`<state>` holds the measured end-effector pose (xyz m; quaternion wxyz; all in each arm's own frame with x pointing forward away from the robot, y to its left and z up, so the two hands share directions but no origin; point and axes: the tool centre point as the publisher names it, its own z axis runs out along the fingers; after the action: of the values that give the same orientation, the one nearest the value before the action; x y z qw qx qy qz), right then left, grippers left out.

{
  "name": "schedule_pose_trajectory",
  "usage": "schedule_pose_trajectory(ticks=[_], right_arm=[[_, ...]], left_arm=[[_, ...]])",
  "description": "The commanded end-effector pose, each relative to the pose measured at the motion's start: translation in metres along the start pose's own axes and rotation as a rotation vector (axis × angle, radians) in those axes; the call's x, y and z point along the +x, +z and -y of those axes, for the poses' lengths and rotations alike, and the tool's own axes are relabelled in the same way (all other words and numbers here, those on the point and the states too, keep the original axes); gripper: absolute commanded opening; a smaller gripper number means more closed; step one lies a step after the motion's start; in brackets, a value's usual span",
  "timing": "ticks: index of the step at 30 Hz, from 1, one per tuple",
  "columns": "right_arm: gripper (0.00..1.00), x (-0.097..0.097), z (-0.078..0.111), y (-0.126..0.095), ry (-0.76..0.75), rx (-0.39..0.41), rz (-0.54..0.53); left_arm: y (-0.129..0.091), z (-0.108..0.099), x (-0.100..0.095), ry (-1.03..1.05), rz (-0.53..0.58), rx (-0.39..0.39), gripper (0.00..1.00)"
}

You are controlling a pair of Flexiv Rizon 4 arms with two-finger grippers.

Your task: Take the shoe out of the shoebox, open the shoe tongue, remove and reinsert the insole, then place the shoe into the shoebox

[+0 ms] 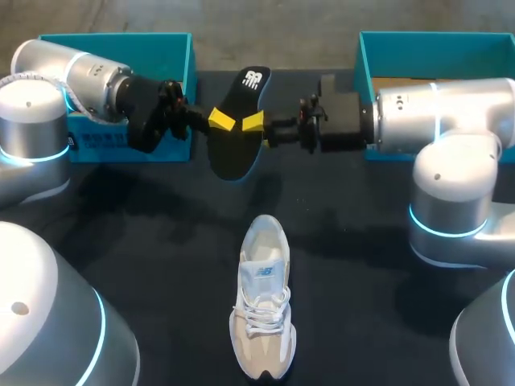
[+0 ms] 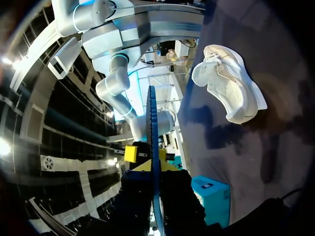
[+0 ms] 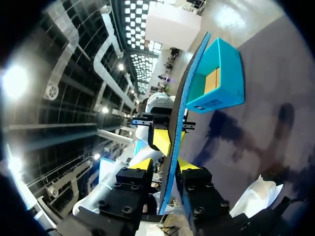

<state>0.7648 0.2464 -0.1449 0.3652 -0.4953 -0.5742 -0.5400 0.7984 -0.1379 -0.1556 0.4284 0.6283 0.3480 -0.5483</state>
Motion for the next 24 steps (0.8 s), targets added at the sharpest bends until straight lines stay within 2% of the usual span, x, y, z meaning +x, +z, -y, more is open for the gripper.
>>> schedule_pose_trajectory(ticks=[1,10,14,17,24], right_arm=[[0.26,0.0000,0.0009,0.0049,0.003,0.003,0.006],[0.27,-0.0034,0.0010,0.0094,0.008,0.013,0.005],[0.23,-0.0050,0.0002,0.0098,0.011,0.012,0.009],[0.11,-0.0067,0.0005,0.0090,0.012,0.009,0.008],[0.12,-0.0080,0.0012,0.0090,0.015,0.008,0.004]], left_arm=[[0.0007,0.0008,0.0002,0.002,0.000,-0.003,0.00],[0.0007,0.0008,0.0002,0.002,0.000,-0.003,0.00],[0.0007,0.0008,0.0002,0.002,0.000,-0.003,0.00],[0.0007,0.0008,0.0002,0.002,0.000,-0.003,0.00],[0.0007,0.0008,0.0002,0.002,0.000,-0.003,0.00]])
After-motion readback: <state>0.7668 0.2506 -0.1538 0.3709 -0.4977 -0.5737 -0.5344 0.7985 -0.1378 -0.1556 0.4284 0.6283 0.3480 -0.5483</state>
